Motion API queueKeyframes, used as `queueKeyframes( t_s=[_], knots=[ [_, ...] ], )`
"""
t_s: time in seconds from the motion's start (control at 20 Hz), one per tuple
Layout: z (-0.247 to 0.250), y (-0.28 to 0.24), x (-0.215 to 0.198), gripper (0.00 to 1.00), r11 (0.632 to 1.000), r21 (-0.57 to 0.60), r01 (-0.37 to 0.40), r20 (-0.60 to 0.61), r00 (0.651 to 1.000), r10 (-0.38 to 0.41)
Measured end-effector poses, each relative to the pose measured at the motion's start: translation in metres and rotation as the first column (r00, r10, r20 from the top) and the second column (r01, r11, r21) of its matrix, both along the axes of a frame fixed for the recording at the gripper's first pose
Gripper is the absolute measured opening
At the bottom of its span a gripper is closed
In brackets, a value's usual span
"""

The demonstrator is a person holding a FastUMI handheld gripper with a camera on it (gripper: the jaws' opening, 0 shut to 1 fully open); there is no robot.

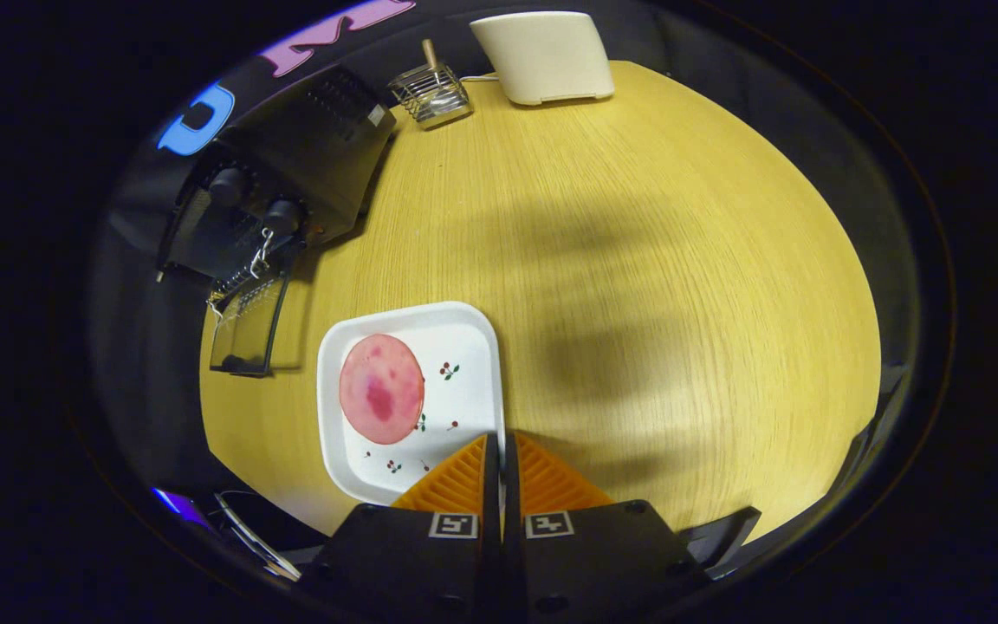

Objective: Open the toaster oven, put the food inside, and close the toaster oven door.

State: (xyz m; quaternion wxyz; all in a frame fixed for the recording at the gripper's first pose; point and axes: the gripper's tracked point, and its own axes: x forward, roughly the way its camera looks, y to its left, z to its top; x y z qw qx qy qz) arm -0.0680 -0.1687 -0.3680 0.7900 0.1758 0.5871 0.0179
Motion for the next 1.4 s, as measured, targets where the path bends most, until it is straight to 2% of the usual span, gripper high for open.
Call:
queueKeyframes(
  t_s=[0.15,0.25,0.4,0.55,0.9,1.05,1.4],
  knots=[
    [0.002,0.0,0.0,0.05,1.0,0.02,0.02,-0.002,1.0,-0.02],
    [0.003,0.004,-0.004,0.05,0.995,0.082,0.063,-0.028,0.998,-0.061],
    [0.008,0.01,-0.004,0.05,0.974,0.187,0.128,-0.057,0.991,-0.119],
    [0.018,0.014,0.001,0.06,0.949,0.277,0.152,-0.062,0.988,-0.14],
    [0.043,0.013,0.006,0.05,0.898,0.411,0.156,-0.081,0.988,-0.135],
    [0.058,0.012,-0.001,0.05,0.891,0.432,0.143,-0.065,0.99,-0.128],
    [0.104,0.02,-0.006,0.05,0.888,0.44,0.134,0.035,0.985,-0.166]
  ],
)
